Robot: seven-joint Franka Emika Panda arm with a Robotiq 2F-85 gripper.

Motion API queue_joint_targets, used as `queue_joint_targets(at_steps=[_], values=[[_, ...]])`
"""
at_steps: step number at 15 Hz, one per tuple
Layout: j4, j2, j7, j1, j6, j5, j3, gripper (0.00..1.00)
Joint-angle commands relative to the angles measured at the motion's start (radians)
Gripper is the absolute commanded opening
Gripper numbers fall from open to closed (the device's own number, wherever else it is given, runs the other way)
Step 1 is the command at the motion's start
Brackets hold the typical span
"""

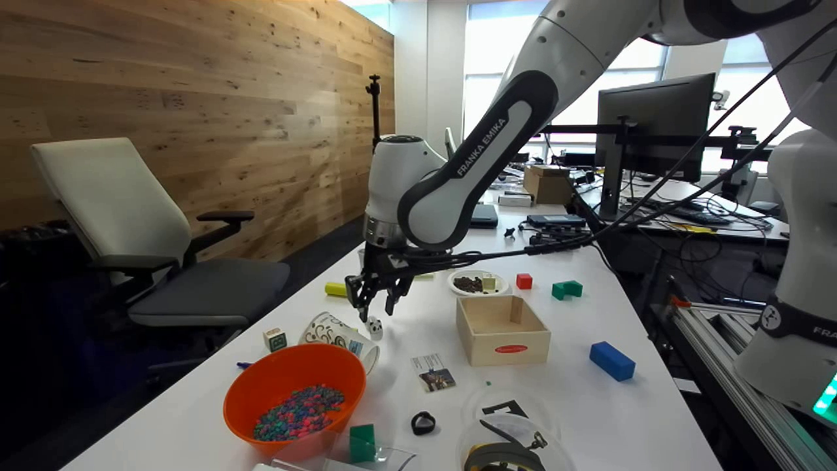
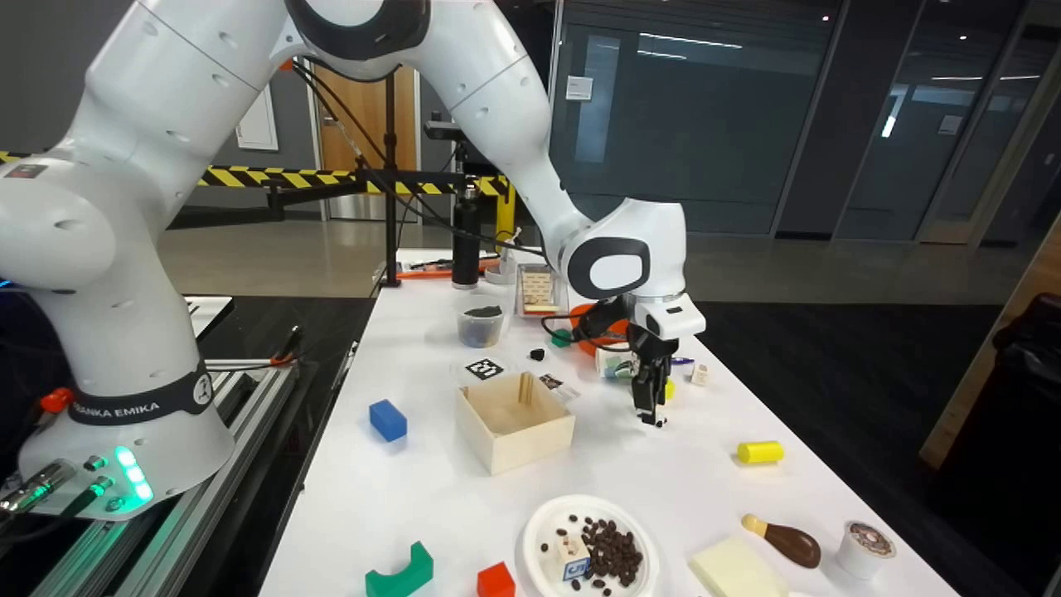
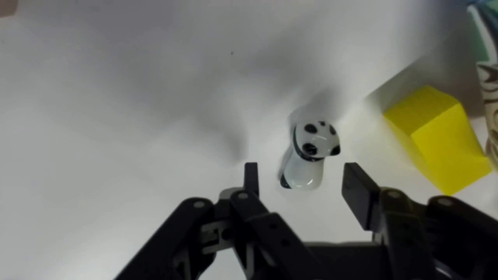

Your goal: Put the brown object and panda in the white container on the left then close the container.

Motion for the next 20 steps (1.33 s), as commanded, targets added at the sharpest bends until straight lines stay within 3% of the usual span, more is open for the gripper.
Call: queue_joint_targets(at_steps=[1,4,8,9,11,14,15,16,18,20], values=[[0.043,0.024,0.026,-0.014,-0.034,-0.009,0.012,0.33],[0.055,0.035,0.026,-0.015,-0.042,-0.007,0.015,0.20],[0.072,0.042,0.025,-0.018,-0.065,-0.006,0.020,0.27],[0.075,0.045,0.026,-0.019,-0.067,-0.006,0.021,0.24],[0.078,0.049,0.025,-0.019,-0.070,-0.006,0.022,0.28],[0.079,0.056,0.025,-0.020,-0.071,-0.006,0.023,0.43],[0.079,0.057,0.025,-0.020,-0.071,-0.006,0.023,0.36],[0.080,0.060,0.024,-0.020,-0.071,-0.005,0.023,0.13],[0.082,0.058,0.021,-0.022,-0.075,-0.005,0.025,0.06],[0.073,0.042,0.017,-0.020,-0.070,-0.005,0.031,0.07]])
